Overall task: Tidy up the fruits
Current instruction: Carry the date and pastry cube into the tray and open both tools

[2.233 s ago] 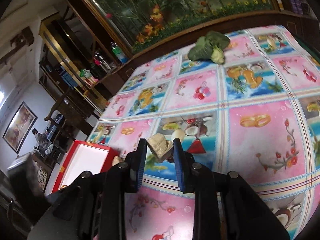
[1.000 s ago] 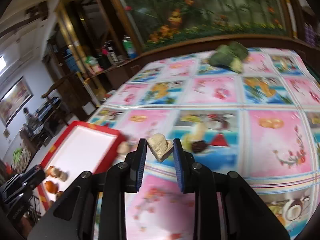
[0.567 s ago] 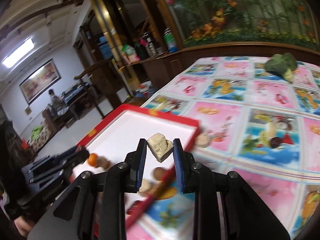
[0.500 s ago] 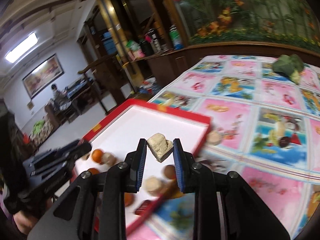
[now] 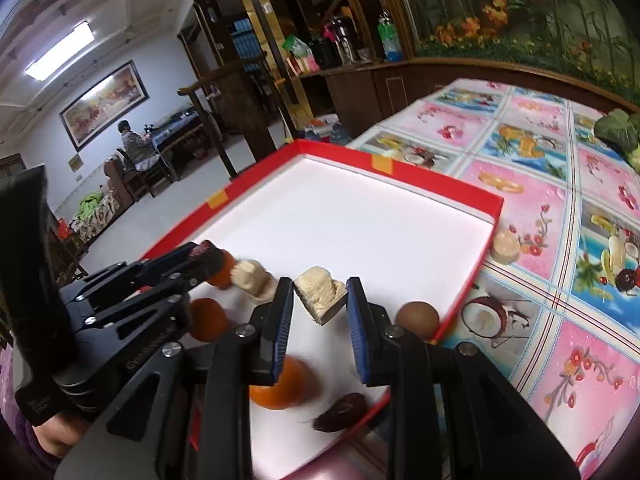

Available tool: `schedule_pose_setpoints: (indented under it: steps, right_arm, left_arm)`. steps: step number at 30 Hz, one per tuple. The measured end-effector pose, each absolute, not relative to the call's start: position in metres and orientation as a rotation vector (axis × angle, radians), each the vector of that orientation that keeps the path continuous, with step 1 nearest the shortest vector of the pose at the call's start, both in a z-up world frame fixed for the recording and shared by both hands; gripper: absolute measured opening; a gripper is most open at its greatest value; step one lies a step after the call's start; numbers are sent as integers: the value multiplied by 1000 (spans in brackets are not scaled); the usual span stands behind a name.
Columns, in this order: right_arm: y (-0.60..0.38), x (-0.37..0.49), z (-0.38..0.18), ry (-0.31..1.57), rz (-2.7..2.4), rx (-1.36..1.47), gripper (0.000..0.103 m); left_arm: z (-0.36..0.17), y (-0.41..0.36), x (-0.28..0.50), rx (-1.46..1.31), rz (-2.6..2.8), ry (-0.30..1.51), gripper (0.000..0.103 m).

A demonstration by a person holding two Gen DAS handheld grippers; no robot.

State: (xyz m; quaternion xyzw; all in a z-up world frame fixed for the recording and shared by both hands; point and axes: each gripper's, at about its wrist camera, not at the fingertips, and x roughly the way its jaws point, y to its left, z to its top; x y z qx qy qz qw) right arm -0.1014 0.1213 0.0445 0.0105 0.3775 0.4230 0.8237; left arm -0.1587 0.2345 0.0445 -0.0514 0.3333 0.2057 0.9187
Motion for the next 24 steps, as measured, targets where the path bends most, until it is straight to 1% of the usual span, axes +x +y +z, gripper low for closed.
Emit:
schedule_pose_setpoints:
  steps: [5, 15, 16, 17, 18, 19, 21, 22, 24]
  right_arm:
    - [122, -94, 38, 849, 900, 33, 30]
    - [120, -94, 37, 850, 903, 30, 30]
    - [121, -94, 38, 848, 904, 27, 33]
    - [121, -94, 38, 846, 908, 23, 38]
    - [122, -95, 39, 842, 909, 19, 42]
    - [122, -96, 39, 836, 907, 15, 52]
    - [122, -97, 41, 828, 897, 11, 63]
    - [122, -96, 40, 831, 900, 11, 64]
    - [121, -96, 41, 830, 899, 9, 64]
  left_arm:
    - [44, 232, -160, -86, 430, 683, 23]
    - [41, 228, -158, -53, 453, 693, 24]
    - [41, 228, -158, -52, 453, 694, 26]
    - [41, 227, -158, -51, 453, 697, 28]
    - [41, 227, -158, -52, 453, 701, 34]
    - [41, 227, -158, -52, 453, 703, 37]
    - [40, 226, -158, -47, 455, 704, 39]
    - [40, 226, -158, -44, 455, 706, 43]
    - [39, 226, -158, -50, 452, 709, 47]
